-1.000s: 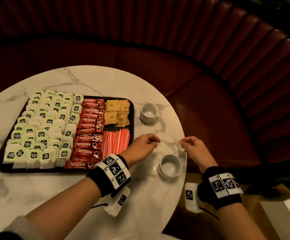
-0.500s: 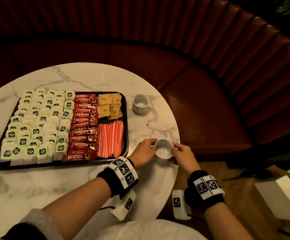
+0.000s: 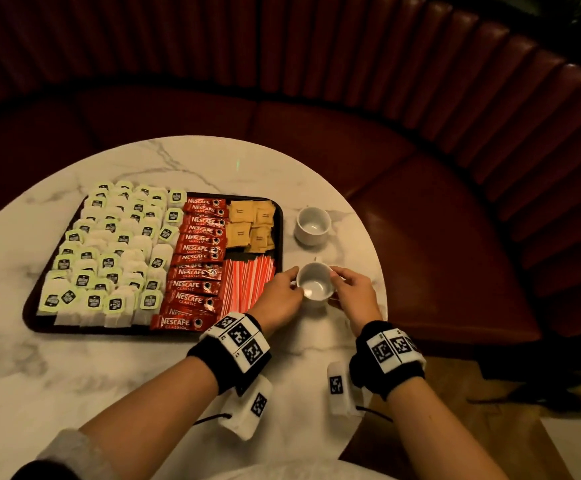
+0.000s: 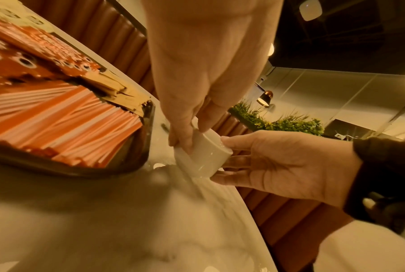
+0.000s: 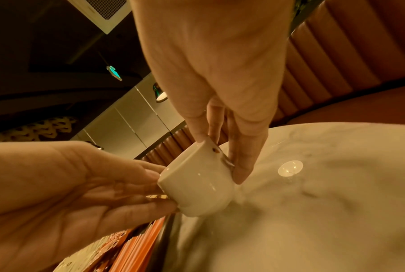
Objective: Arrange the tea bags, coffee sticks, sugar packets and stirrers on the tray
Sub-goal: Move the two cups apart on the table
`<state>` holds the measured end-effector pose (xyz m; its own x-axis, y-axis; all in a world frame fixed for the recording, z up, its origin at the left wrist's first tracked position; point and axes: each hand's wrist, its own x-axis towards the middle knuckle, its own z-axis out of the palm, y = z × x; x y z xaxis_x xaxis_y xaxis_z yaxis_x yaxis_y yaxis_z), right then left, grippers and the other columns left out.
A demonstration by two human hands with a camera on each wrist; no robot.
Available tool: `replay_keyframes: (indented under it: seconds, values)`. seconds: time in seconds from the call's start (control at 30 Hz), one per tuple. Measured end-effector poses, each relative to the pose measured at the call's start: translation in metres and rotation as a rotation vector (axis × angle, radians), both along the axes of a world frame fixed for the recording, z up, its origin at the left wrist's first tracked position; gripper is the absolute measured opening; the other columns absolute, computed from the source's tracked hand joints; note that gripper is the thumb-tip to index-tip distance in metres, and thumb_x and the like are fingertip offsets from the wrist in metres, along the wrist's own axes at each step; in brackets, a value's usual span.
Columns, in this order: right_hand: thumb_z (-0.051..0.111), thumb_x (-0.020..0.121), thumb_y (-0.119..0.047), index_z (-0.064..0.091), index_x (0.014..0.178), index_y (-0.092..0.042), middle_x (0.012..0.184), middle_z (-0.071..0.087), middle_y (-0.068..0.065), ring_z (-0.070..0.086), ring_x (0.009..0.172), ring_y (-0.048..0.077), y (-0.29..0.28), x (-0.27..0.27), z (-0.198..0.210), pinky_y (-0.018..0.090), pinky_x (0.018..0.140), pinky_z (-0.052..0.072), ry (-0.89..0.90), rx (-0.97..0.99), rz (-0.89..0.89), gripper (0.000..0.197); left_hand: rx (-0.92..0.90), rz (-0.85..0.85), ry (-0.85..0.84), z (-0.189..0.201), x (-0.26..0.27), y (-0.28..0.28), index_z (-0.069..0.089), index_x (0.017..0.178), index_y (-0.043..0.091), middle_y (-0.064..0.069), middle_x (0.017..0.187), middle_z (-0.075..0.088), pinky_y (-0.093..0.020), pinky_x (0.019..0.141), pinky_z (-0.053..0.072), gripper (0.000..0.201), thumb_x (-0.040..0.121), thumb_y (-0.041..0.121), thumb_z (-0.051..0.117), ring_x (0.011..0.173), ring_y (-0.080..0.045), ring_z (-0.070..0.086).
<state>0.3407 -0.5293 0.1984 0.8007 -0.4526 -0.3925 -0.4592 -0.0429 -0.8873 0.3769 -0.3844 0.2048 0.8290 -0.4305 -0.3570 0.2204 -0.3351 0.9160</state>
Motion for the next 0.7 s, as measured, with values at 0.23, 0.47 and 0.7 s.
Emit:
replay_keyframes:
  seconds: [0.23,0.47,0.7]
  values:
    - [0.059,0.089,-0.033,0.074,0.08,-0.046,0.107,0.074,-0.001,0.068,0.104,0.023,-0.002,0.002,-0.02,0.051,0.095,0.053,-0.012,-0.033,0.06,0.022,-0.041,0.051,0.054,-0.008,0.0,-0.001,0.06,0.125,0.012,-0.009,0.114,0.067,-0.042,0.092,0.055,0.039,0.09,-0.003,0.053,0.109,-0.024,0.063]
    - [0.056,0.097,-0.022,0.072,0.086,-0.036,0.11,0.073,0.002,0.066,0.107,0.024,-0.002,0.009,-0.016,0.051,0.099,0.051,0.001,-0.043,0.059,0.024,-0.013,0.061,0.034,-0.009,0.002,-0.001,0.06,0.125,0.011,-0.007,0.113,0.068,-0.043,0.095,0.053,0.038,0.09,-0.002,0.054,0.107,-0.022,0.063]
    - [0.055,0.097,-0.023,0.071,0.088,-0.034,0.111,0.072,0.003,0.065,0.108,0.025,-0.005,0.014,-0.025,0.051,0.1,0.05,0.011,-0.039,0.07,0.022,0.002,0.062,0.028,-0.012,0.003,0.001,0.059,0.128,0.011,-0.006,0.117,0.067,-0.043,0.098,0.051,0.04,0.089,0.001,0.056,0.109,-0.021,0.062]
